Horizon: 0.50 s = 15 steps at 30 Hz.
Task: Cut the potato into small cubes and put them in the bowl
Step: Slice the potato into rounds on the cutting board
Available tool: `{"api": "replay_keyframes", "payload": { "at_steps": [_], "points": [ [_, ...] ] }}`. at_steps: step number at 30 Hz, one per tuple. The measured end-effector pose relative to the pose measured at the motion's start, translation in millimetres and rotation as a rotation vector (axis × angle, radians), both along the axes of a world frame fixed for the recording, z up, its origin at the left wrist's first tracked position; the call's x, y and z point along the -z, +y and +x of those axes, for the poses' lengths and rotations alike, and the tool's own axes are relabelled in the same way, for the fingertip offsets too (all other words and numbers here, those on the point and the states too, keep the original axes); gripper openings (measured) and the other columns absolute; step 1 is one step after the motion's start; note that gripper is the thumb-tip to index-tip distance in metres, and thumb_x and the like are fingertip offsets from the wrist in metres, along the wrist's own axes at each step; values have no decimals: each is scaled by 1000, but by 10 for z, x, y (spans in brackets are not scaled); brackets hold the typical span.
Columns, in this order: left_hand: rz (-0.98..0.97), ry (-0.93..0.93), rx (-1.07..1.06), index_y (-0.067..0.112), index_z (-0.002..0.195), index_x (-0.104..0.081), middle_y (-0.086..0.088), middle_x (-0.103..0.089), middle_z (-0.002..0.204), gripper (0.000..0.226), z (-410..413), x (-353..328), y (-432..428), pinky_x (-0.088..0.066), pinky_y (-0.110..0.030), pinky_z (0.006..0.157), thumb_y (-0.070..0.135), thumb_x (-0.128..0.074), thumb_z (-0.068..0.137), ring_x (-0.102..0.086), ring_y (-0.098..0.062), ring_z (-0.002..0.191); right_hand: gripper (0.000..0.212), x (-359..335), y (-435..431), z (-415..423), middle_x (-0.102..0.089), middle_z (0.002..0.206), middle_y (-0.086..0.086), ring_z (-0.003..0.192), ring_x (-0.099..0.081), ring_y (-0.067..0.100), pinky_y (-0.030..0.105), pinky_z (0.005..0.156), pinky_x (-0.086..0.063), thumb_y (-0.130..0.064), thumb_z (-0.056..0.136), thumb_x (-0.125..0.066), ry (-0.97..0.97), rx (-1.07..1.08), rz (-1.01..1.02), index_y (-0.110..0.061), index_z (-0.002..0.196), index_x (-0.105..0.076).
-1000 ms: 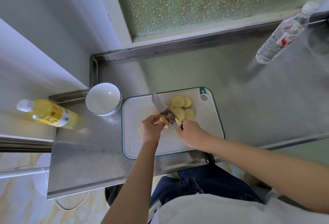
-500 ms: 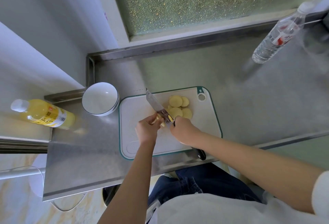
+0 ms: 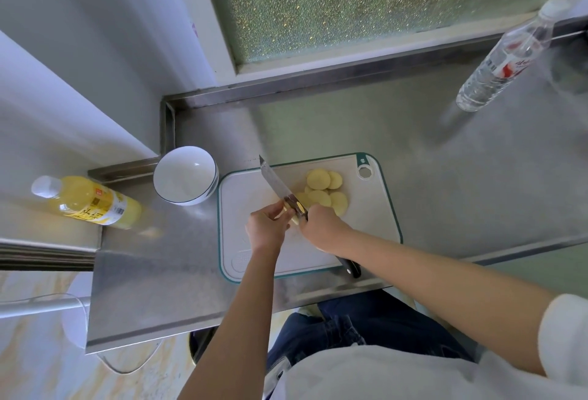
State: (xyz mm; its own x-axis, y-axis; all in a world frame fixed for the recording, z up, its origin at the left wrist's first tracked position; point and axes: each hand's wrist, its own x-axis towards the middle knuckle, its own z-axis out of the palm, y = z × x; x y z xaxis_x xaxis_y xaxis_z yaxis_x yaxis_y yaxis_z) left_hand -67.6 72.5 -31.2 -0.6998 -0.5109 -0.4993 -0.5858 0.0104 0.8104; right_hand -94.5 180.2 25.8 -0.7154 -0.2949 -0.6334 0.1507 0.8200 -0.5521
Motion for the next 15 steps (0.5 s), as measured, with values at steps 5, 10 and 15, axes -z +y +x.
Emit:
{"api": "replay_keyframes", "payload": {
  "at_steps": [5, 10, 15],
  "points": [
    [-24, -16, 20, 10, 105, -71, -2, -72, 90, 29, -7, -4, -6, -58, -40, 79, 12, -75, 76, -63, -10, 62, 14, -48, 81, 57, -44, 68, 1, 66, -46, 20, 23, 48, -27, -17, 97, -41, -17, -16, 4, -6, 97, -49],
    [-32, -14, 19, 10, 106, -71, 0, -70, 83, 30, -18, -11, 32, -58, -37, 79, 12, -75, 76, -64, -10, 61, 18, -106, 230, 133, -45, 80, 5, 81, -46, 24, 22, 50, -27, -15, 97, -39, -22, 0, 25, -2, 104, -49],
    [17, -23, -30, 6, 107, -69, -3, -68, 78, 33, -9, 9, 15, -58, -36, 79, 10, -76, 76, -67, -11, 64, 26, -72, 173, 121, -58, 98, 19, 83, -46, 23, 24, 62, -34, -16, 97, -40, -32, 12, 25, 3, 111, -50]
  ]
}}
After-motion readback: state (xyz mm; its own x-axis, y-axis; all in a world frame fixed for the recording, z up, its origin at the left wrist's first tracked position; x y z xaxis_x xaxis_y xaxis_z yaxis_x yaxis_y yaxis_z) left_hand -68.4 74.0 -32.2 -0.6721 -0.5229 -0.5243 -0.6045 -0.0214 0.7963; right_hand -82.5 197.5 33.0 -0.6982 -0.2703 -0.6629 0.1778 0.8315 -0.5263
